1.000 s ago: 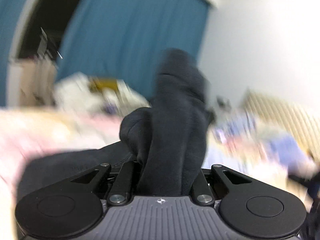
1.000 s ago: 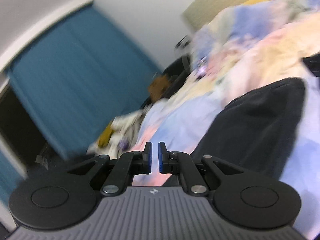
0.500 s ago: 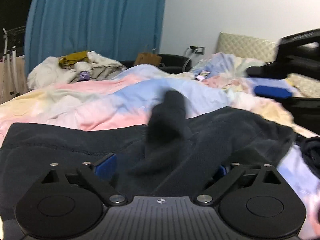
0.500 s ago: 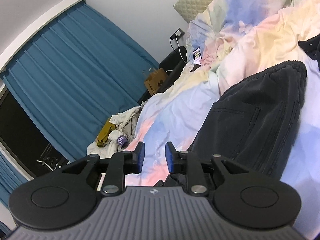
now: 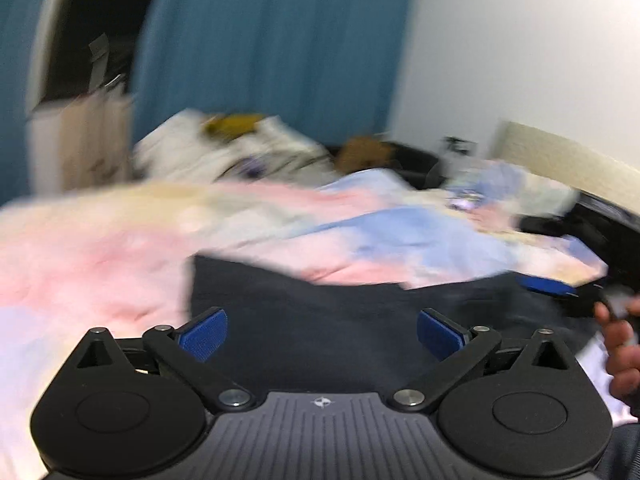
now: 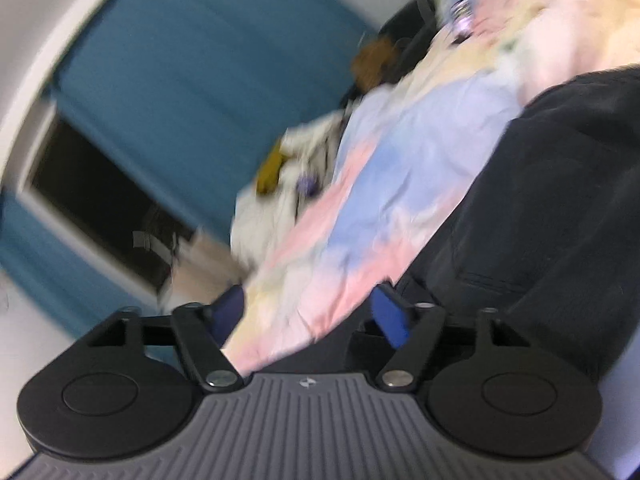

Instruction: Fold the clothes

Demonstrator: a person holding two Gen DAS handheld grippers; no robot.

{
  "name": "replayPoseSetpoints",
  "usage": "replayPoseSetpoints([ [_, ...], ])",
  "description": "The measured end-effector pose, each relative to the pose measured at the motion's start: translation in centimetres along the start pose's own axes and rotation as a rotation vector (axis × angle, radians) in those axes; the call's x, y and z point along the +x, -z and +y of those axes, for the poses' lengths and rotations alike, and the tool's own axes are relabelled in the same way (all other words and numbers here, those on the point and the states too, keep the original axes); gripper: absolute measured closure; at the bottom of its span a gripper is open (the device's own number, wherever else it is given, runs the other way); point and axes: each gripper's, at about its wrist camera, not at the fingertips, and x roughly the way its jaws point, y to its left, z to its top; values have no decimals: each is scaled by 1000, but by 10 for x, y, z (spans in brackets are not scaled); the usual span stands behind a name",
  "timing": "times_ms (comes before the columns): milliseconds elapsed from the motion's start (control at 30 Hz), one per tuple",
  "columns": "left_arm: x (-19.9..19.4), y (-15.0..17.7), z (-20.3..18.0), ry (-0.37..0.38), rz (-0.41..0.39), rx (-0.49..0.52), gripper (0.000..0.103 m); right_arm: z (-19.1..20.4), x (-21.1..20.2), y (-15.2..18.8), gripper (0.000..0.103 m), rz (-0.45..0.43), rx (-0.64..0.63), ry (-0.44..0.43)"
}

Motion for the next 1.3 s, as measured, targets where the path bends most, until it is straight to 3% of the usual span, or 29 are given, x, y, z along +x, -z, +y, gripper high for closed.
replayPoseSetpoints([
  [100, 8, 7, 41, -35, 45, -121, 1, 0, 34, -20, 6, 114, -169, 102],
  [167, 18, 10, 63, -55, 89, -181, 1, -9, 55, -30, 6, 189, -187, 153],
  [300, 41, 14, 90, -43, 174, -273, 1, -31, 94, -30, 6, 354, -131, 115],
  [467, 56, 13, 86, -49, 204, -183, 1, -41, 127, -6, 5, 528, -194, 130],
  [567, 63, 13, 86, -43, 220, -181, 1, -42, 137, 6, 2, 608, -296, 132],
  [667, 69, 15, 88, -30, 247, -232, 1, -44, 138, 10, 2, 622, -315, 127],
  [733, 73, 16, 88, -24, 251, -237, 1, -43, 135, 11, 9, 617, -303, 111],
  [800, 78, 18, 87, -23, 254, -239, 1, -44, 131, 13, 58, 622, -272, 68],
  [933, 82, 19, 87, -13, 257, -245, 0, -34, 118, 21, 62, 570, -346, 73],
  [1067, 83, 20, 87, 3, 259, -253, 0, -32, 104, 18, 90, 512, -318, 39],
  [1300, 77, 23, 94, 65, 235, -302, 0, -2, 59, -12, 91, 348, -363, -58],
])
